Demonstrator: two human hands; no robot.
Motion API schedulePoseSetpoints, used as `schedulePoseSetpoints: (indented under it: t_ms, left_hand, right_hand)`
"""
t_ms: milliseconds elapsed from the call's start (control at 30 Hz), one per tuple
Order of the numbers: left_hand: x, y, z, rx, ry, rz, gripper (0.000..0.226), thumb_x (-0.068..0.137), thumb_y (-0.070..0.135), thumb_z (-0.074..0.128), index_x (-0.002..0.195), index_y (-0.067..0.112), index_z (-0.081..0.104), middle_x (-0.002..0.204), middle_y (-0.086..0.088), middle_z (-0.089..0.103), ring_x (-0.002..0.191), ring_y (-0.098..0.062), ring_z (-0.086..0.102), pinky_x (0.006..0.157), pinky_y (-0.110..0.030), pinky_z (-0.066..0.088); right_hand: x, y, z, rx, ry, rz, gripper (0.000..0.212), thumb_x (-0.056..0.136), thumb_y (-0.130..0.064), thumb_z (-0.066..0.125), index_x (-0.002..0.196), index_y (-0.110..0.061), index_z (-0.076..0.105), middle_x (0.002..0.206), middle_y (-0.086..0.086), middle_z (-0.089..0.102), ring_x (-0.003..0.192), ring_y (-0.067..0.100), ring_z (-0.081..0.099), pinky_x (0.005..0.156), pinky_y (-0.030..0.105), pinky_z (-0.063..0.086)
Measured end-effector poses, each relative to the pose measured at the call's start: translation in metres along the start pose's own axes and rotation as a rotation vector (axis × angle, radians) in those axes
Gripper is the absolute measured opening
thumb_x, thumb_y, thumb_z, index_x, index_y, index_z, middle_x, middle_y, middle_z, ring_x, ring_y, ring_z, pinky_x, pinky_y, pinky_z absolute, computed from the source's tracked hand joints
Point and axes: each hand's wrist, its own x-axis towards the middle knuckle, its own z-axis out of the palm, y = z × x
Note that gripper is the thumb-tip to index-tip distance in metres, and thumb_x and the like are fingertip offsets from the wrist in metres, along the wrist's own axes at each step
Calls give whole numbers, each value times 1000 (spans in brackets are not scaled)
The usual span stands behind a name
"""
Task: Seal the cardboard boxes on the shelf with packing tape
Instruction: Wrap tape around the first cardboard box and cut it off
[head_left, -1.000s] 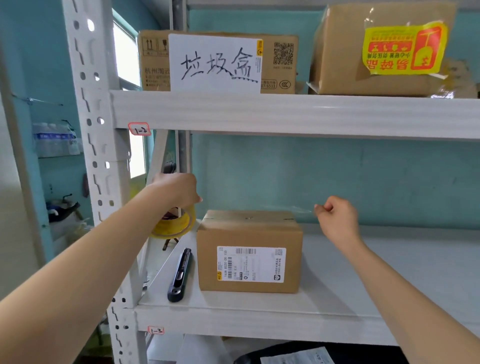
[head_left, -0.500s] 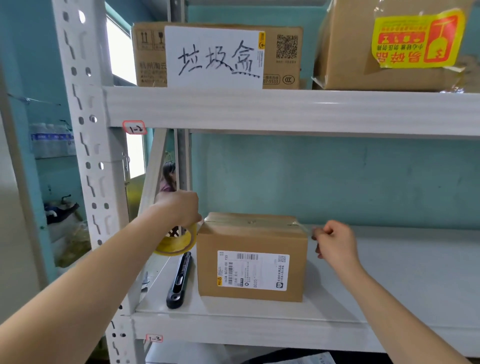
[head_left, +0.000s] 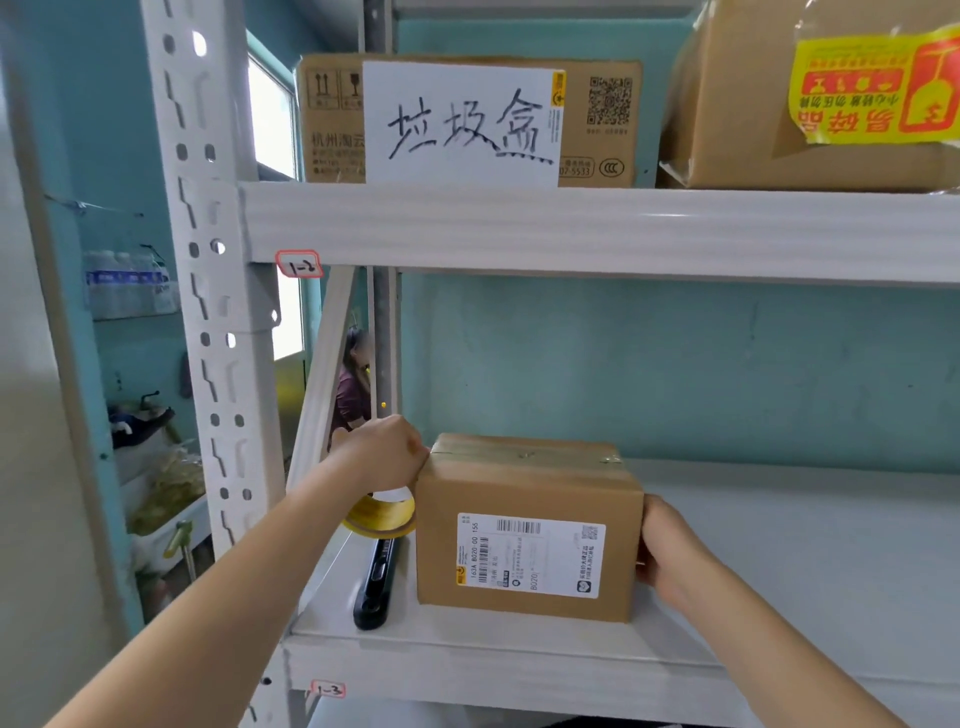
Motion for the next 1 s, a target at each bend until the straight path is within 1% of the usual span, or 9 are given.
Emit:
schedulePoseSetpoints:
  t_ms: [233, 367, 467, 533, 600, 667, 700, 800, 1000]
  left_hand:
    - [-10, -4, 15, -53, 153, -20, 34, 92, 43, 39, 92, 28, 69, 103, 1, 67, 97, -26, 57, 91, -39, 38]
    - [-9, -6, 16, -23, 193, -18, 38, 91, 50, 39, 85, 25, 68, 98, 1, 68, 95, -26, 57, 90, -38, 33]
    - [-9, -7, 16, 30, 223, 7, 38, 91, 50, 39, 81, 24, 66, 95, 1, 68, 95, -26, 58, 92, -38, 31]
    - [-8, -4, 12, 46, 185, 2, 38, 91, 49, 36, 85, 25, 66, 96, 2, 68, 93, -25, 58, 89, -37, 31]
    - [-8, 0, 10, 74, 140, -1, 39, 91, 47, 34, 86, 24, 65, 96, 1, 66, 91, -24, 57, 84, -37, 29]
    - [-9, 2, 10, 102, 124, 0, 39, 90, 46, 33, 84, 24, 64, 95, 1, 65, 92, -24, 56, 85, -38, 30]
    - [-9, 2, 10, 109, 120, -2, 38, 90, 45, 33, 83, 24, 63, 94, 1, 65, 91, -24, 57, 87, -39, 32]
    - [-10, 2, 11, 98, 119, 2, 36, 88, 41, 34, 76, 23, 62, 89, 1, 64, 90, -24, 56, 94, -44, 33]
    - [-8, 3, 14, 101, 118, 42, 33, 88, 38, 34, 80, 24, 63, 94, 1, 63, 94, -24, 56, 92, -45, 34]
  right_hand:
    - [-6, -1, -3, -81, -89, 55, 28, 83, -1, 39, 65, -8, 60, 68, 16, 61, 61, 27, 53, 55, 29, 39]
    - [-3, -12, -11, -274, -77, -16, 23, 85, 4, 43, 101, 3, 58, 92, 27, 60, 72, 30, 53, 63, 36, 43]
    - [5, -49, -30, -511, 243, -298, 39, 89, -1, 46, 127, 1, 39, 104, 26, 56, 81, 33, 56, 70, 39, 47]
    - [-6, -82, -27, -590, 341, -608, 40, 95, -15, 43, 133, -4, 38, 123, 24, 56, 109, 37, 54, 90, 39, 42]
    - [-25, -101, 0, -859, 37, -701, 53, 98, -44, 30, 142, -15, 31, 149, 13, 35, 137, 27, 33, 109, 38, 25]
    - [-39, -95, 35, -1250, -278, -560, 82, 86, -71, 10, 148, -18, 13, 158, 4, 7, 146, 19, 4, 116, 43, 5]
    - [-44, -88, 47, -1369, -348, -498, 94, 78, -79, 5, 149, -17, 7, 159, 3, -1, 146, 18, -3, 116, 44, 1]
    - [-45, -83, 51, -1451, -386, -419, 111, 67, -87, 4, 148, -12, 0, 158, 6, -9, 145, 19, -8, 117, 44, -1]
    - [-61, -88, 84, -1554, -519, -526, 122, 61, -92, 15, 147, -8, -7, 156, 7, -15, 146, 22, -3, 118, 41, 9]
